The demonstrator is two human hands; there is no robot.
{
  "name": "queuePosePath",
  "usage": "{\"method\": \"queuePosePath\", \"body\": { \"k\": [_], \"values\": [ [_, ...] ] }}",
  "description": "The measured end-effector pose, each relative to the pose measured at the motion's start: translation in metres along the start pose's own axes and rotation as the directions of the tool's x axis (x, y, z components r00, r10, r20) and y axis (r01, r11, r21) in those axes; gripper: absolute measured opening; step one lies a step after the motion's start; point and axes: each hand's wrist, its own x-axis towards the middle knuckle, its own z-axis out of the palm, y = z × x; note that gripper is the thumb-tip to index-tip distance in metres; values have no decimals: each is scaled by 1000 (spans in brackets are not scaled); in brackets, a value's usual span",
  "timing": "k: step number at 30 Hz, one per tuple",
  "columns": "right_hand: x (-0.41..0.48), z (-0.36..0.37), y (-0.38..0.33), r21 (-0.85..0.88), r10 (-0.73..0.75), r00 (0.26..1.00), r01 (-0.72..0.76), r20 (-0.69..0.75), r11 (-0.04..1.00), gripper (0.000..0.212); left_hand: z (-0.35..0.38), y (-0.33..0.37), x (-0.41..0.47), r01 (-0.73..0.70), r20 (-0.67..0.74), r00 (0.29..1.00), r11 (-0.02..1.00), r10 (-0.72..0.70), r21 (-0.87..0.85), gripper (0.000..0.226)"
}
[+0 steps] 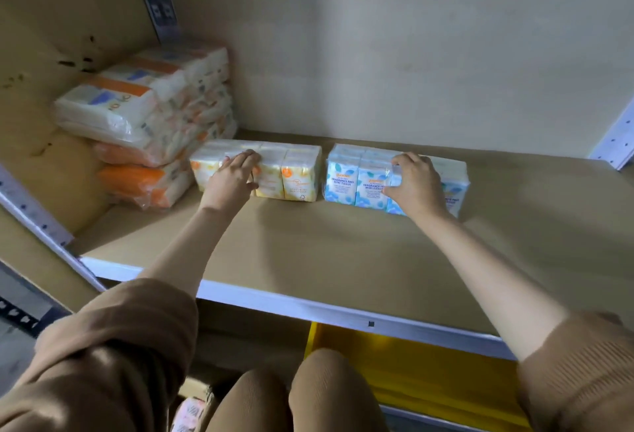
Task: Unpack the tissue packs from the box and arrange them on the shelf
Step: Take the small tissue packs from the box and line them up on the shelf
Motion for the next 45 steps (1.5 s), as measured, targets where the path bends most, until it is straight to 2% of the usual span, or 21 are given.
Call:
{"method": "queuePosePath", "body": {
  "k": [9, 15, 28, 33, 39, 45],
  "values": [
    [71, 29, 3, 24, 19, 998, -17, -62, 1000, 43, 27, -15, 100, 5, -46, 999, 997, -9, -76, 55],
    [108, 41, 1, 12, -6, 998, 7, -59, 1000, 47, 39, -16, 141, -6, -62, 998, 998, 2, -61, 54],
    [144, 48, 5, 8, -29, 998, 29, -61, 1000, 44, 48, -22, 153, -46, -105, 994, 998, 41, -49, 54],
    [142, 45, 2, -37, -33, 998, 31, -44, 999, 44, 38, -18, 155, -63, -38, 997, 998, 63, -19, 55],
    [138, 23, -16, -183, -15, 995, 33, 96, 983, 49, 3, -4, 146, -32, 120, 993, 998, 24, 61, 50],
    [106, 15, -37, -128, -47, 992, 61, 113, 990, 38, -20, 6, 94, 7, 169, 985, 999, -16, 50, 45]
  ]
}}
